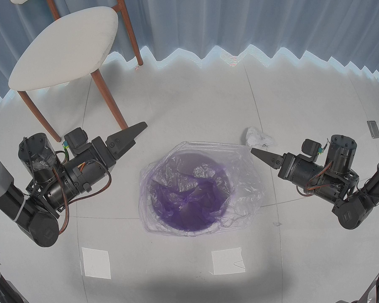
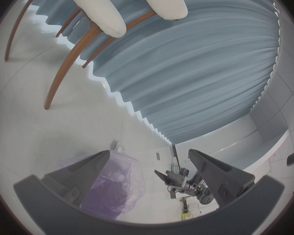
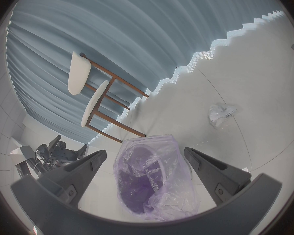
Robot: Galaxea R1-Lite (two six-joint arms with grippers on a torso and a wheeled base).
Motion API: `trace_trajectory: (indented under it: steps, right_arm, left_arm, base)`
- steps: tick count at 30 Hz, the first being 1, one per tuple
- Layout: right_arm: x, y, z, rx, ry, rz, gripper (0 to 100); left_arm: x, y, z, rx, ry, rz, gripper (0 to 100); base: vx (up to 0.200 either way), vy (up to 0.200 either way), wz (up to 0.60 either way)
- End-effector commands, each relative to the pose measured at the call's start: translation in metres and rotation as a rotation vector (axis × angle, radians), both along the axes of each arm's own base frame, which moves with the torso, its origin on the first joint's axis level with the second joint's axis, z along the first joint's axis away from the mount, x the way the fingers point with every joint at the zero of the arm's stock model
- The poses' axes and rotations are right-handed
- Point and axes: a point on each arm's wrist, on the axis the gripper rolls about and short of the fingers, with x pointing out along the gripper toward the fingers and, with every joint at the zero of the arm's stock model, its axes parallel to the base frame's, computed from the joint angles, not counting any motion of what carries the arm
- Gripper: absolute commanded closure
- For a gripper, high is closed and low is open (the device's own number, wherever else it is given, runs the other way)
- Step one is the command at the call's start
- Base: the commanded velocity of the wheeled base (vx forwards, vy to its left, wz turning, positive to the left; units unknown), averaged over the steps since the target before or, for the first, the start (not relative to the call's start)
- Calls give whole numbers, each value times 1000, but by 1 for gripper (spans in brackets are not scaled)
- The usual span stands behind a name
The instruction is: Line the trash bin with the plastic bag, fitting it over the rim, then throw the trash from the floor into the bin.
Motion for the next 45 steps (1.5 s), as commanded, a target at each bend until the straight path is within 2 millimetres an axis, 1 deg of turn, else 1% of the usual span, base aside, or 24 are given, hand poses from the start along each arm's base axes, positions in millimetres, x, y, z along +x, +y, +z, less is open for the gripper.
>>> trace_trajectory:
  steps: [1,2,3,5,9,10,11,14,16,17,18,19,21,22,24,25,27,29,32,35,38,40,42,45]
  right_arm:
    - [0,0,-5,-10,15,0,0]
    - [0,0,-6,-11,16,0,0]
    - [0,0,-5,-11,12,2,0]
    - [-1,1,-5,-11,12,3,0]
    - [-1,0,-7,-12,17,2,0]
    - [-2,0,-10,-20,25,2,0]
    - [-1,-1,-12,-30,27,1,0]
    - [2,-1,-20,-78,11,-25,0]
    - [7,-2,-29,-110,-16,-44,0]
    - [8,-2,-31,-114,-21,-45,0]
    - [8,-2,-31,-114,-21,-45,0]
    - [12,-1,-43,-115,-45,-48,0]
    - [14,-2,-46,-106,-68,-51,0]
    - [20,-6,-49,-92,-107,-70,0]
    - [22,-7,-51,-86,-126,-73,0]
    - [22,-7,-52,-87,-123,-71,0]
    - [20,-4,-54,-88,-118,-63,0]
    - [21,-3,-57,-90,-111,-58,0]
    - [22,-3,-61,-92,-104,-53,0]
    - [25,-2,-70,-97,-88,-49,0]
    - [27,-2,-75,-96,-91,-48,0]
    - [31,-1,-82,-87,-101,-43,0]
    - [32,-1,-85,-88,-92,-44,0]
    - [33,-1,-85,-87,-92,-43,0]
  left_arm:
    - [-1,-5,-11,23,31,-51,0]
    - [-2,-4,-11,25,34,-54,0]
    - [-7,-6,-16,38,45,-79,0]
    - [-8,-6,-19,57,37,-78,0]
    - [-3,1,-23,88,10,-46,0]
    - [5,9,-27,116,-9,-8,0]
    - [8,12,-30,137,-16,5,0]
    - [17,17,-49,249,-52,41,0]
    - [26,21,-69,356,-83,65,0]
    - [29,22,-74,379,-88,68,0]
    - [29,22,-74,379,-88,68,0]
    - [37,22,-84,416,-100,70,0]
    - [41,22,-85,413,-106,73,0]
    - [51,20,-84,408,-129,76,0]
    - [62,17,-88,411,-143,77,0]
    - [66,17,-87,408,-154,80,0]
    - [81,13,-79,392,-208,91,0]
    - [90,11,-76,390,-206,89,0]
    - [91,8,-79,401,-170,62,0]
    - [91,3,-82,402,-172,38,0]
    - [93,4,-82,403,-172,41,0]
    - [102,3,-93,403,-161,45,0]
    - [105,3,-102,409,-146,44,0]
    - [106,3,-107,411,-135,39,0]
  base:
    - [0,0,0]
    - [0,0,0]
    - [0,0,0]
    - [0,0,0]
    - [0,0,0]
    - [0,0,0]
    - [0,0,0]
    - [0,0,0]
    - [0,0,0]
    - [0,0,0]
    - [0,0,0]
    - [0,0,0]
    - [0,0,0]
    - [0,0,0]
    - [0,0,0]
    - [0,0,0]
    - [0,0,0]
    - [0,0,0]
    - [0,0,0]
    - [0,0,0]
    - [0,0,0]
    - [0,0,0]
    - [0,0,0]
    - [0,0,0]
